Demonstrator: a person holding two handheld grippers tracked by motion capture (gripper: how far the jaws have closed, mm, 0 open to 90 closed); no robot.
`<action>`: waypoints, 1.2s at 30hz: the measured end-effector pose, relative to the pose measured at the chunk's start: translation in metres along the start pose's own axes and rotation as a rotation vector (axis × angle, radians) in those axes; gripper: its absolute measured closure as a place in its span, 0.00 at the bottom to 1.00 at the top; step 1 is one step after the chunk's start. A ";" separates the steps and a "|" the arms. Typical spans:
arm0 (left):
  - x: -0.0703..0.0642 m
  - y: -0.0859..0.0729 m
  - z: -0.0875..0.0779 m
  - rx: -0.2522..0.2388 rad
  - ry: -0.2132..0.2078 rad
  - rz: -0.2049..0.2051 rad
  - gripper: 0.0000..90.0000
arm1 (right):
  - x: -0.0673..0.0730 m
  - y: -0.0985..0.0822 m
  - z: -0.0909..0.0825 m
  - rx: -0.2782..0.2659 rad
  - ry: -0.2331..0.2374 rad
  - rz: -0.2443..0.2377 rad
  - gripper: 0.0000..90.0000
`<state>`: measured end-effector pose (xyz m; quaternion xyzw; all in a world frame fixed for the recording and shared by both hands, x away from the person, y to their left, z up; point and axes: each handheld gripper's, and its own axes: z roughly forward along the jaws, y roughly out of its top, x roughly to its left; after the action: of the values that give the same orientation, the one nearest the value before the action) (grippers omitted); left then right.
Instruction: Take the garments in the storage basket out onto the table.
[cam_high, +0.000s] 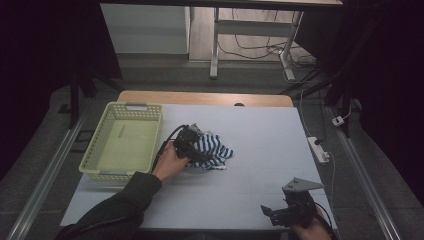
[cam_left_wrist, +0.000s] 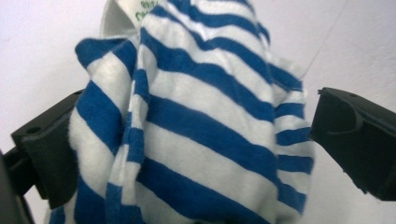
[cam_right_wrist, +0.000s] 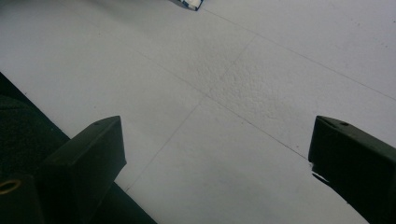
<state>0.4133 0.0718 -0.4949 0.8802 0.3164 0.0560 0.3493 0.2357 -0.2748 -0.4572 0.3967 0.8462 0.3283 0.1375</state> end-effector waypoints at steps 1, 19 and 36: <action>0.000 0.000 -0.001 -0.005 0.000 0.001 0.00 | 0.000 0.000 0.000 -0.001 0.001 0.000 0.04; -0.004 0.005 -0.022 -0.075 -0.023 0.018 0.00 | 0.000 0.000 0.000 -0.001 -0.002 -0.002 0.04; -0.008 0.004 -0.045 -0.135 -0.058 0.009 0.00 | 0.001 0.000 0.000 -0.001 -0.003 -0.005 0.04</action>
<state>0.3944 0.0910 -0.4572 0.8574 0.2976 0.0531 0.4166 0.2354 -0.2743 -0.4572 0.3952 0.8467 0.3276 0.1398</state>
